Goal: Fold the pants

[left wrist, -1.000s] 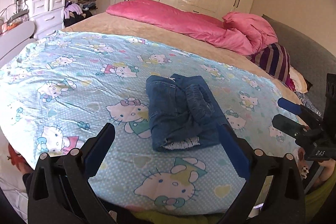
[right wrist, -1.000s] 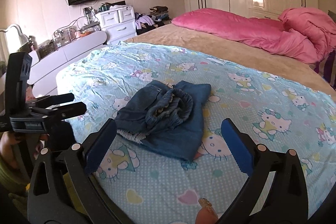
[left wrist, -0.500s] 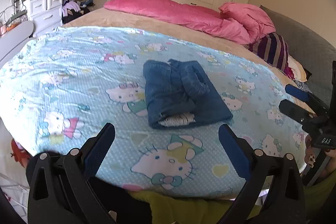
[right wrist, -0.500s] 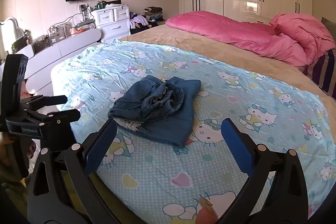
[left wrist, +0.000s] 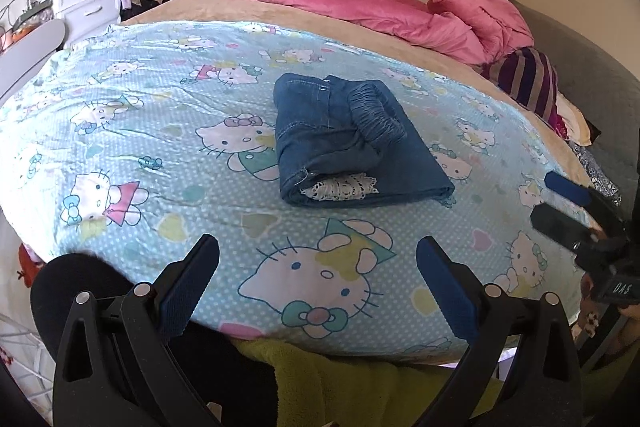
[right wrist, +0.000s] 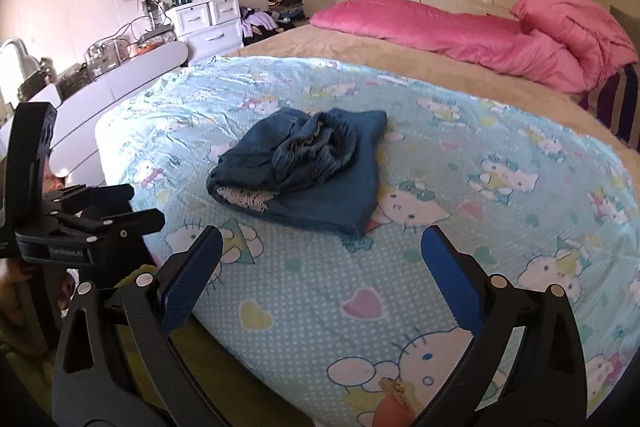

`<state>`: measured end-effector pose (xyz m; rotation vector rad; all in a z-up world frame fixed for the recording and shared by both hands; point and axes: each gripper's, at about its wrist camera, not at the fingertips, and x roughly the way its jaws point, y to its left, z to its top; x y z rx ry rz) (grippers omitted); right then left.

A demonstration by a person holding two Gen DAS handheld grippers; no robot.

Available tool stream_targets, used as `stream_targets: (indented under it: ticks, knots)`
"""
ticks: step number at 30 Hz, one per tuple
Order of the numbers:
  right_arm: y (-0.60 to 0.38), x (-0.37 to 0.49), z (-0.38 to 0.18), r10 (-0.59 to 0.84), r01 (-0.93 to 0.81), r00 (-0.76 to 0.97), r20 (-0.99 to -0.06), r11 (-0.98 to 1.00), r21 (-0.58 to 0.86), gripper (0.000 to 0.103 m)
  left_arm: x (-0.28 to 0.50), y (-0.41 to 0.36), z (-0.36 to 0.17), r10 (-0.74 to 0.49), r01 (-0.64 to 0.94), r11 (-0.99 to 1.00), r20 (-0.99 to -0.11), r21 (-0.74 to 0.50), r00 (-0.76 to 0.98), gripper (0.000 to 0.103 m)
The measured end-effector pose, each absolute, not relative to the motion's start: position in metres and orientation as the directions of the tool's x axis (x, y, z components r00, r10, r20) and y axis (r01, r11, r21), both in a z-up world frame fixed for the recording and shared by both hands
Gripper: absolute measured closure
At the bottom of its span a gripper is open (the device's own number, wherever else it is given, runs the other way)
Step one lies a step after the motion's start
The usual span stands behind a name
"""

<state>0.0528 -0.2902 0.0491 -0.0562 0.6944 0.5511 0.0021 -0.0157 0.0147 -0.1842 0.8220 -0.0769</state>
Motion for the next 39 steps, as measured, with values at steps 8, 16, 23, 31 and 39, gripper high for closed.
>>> stream_targets:
  ticks: [8,16,23,31,39]
  knots:
    - [-0.282,0.057,0.036,0.458,-0.498,0.607,-0.650,0.856,0.138,0.009,0.006,-0.013,0.007,-0.136,-0.019,0.980,-0.732,-0.200,0.667,0.005]
    - [-0.278,0.065,0.021,0.432,-0.469,0.585,-0.687,0.871,0.148,0.009,0.012,-0.007,-0.002,-0.130,-0.042,0.977,-0.742,-0.208,0.658,0.005]
    - [-0.280,0.066,0.018,0.437,-0.468,0.584,-0.684,0.870,0.157,0.009,0.012,-0.010,-0.001,-0.122,-0.034,0.981,-0.741,-0.192,0.661,0.004]
    - [-0.282,0.065,0.021,0.439,-0.467,0.589,-0.679,0.870,0.158,0.009,0.010,-0.012,0.001,-0.112,-0.031,0.984,-0.736,-0.178,0.668,0.005]
    - [-0.283,0.065,0.022,0.441,-0.468,0.592,-0.675,0.869,0.157,0.009,0.009,-0.013,0.003,-0.110,-0.029,0.984,-0.733,-0.174,0.672,0.005]
